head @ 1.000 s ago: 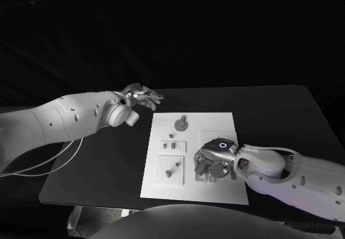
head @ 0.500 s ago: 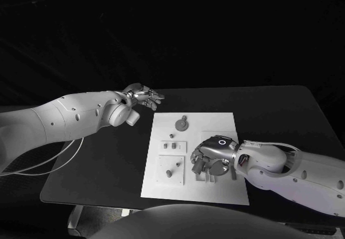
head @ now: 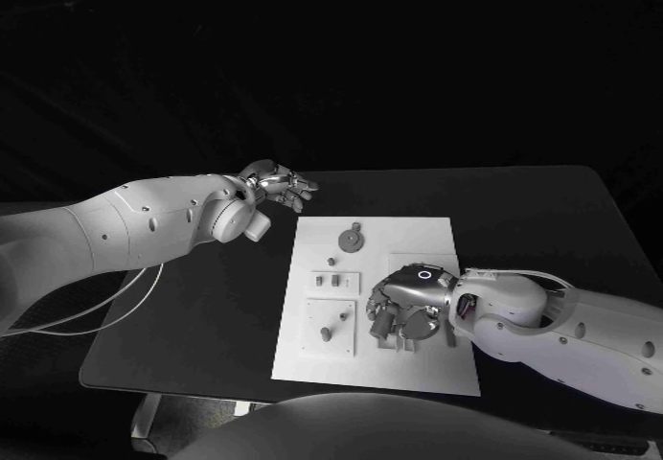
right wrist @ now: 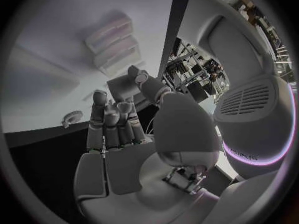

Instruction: Assemble the parts on the task board

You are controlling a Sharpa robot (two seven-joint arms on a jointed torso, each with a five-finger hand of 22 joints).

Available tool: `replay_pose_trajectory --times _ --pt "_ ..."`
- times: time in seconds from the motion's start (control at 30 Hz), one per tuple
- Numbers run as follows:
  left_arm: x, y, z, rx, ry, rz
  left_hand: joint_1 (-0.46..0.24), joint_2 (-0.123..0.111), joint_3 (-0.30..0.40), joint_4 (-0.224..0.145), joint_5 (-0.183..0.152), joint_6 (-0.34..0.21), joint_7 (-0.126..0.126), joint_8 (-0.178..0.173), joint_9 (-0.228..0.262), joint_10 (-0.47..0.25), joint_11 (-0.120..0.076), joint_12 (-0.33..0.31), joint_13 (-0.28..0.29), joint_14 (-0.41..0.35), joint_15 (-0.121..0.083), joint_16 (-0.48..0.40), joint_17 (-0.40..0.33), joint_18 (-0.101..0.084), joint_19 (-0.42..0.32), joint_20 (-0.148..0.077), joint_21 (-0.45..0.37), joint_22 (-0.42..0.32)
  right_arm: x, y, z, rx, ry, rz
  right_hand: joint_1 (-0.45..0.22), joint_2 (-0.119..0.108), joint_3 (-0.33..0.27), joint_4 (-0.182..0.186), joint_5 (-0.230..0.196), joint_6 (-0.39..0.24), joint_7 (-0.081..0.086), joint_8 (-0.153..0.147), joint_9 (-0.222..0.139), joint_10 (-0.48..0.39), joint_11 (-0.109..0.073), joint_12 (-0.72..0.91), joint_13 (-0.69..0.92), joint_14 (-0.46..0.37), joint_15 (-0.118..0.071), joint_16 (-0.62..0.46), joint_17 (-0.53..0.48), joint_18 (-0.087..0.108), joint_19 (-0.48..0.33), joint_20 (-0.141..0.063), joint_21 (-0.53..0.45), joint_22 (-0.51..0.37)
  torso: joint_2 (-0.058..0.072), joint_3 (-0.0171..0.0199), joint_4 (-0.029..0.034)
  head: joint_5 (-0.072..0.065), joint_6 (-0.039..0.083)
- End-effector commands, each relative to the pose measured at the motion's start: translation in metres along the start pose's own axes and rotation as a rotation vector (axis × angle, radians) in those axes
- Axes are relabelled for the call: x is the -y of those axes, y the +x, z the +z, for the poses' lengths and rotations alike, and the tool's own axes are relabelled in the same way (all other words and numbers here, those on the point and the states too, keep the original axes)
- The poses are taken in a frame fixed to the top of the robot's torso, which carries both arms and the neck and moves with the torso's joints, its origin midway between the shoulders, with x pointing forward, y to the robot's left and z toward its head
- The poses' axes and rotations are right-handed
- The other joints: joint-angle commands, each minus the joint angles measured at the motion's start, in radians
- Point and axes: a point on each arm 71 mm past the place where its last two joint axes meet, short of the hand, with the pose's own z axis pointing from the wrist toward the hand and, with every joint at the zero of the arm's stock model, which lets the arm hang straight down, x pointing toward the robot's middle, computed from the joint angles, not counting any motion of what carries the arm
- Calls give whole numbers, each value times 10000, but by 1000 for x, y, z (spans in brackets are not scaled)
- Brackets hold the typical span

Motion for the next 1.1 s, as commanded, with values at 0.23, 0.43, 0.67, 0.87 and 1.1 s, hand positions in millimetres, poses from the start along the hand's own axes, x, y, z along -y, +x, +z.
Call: replay_pose_trajectory --times 0.23,0.43,0.67,0.87,1.1 --pt "1 3 1 -179 50 19 -41 -74 -18 69 -6 -84 0 17 -13 -53 0 41 -12 20 19 -56 18 194 -29 14 -70 18 0 5 2 -653 -125 -253 797 185 1182 460 34 -103 -29 11 4 -451 214 153 -122 -441 203 135 -79 57 -332 175 -27 185 0 -3 -8 -3 1" --pt "1 2 1 -163 32 30 -43 -79 -20 70 -7 -88 2 17 -14 -56 1 41 -13 20 19 -60 22 195 -29 15 -72 19 -1 5 3 -684 -192 -446 811 167 1308 464 33 -61 -37 40 13 -546 263 202 -156 -534 259 175 -100 56 -415 219 -36 186 2 -5 -6 15 1" --pt "0 2 1 -158 23 38 -42 -82 -22 71 -8 -92 4 18 -14 -58 2 41 -14 19 20 -64 27 195 -30 15 -75 21 -2 5 4 -714 -212 -487 816 180 1336 462 33 -60 -37 43 13 -571 277 220 -167 -561 276 190 -107 56 -437 230 -33 188 -1 -1 -12 24 1" --pt "0 1 1 -137 9 56 -38 -82 -21 71 -8 -98 5 21 -15 -62 3 43 -17 20 21 -71 37 196 -30 16 -80 25 -1 5 2 -694 -198 -494 813 176 1338 462 33 -63 -35 42 12 -574 279 224 -169 -565 279 193 -108 57 -440 232 -31 189 3 -2 -13 17 1" --pt "0 2 0 -159 4 58 -35 -84 -22 72 -8 -102 6 24 -15 -65 4 44 -19 20 21 -79 47 197 -30 17 -84 28 5 8 2 -753 -39 -542 809 173 1337 463 32 -66 -32 41 11 -577 281 227 -170 -567 281 196 -109 57 -442 234 -30 190 4 -10 0 -10 1"
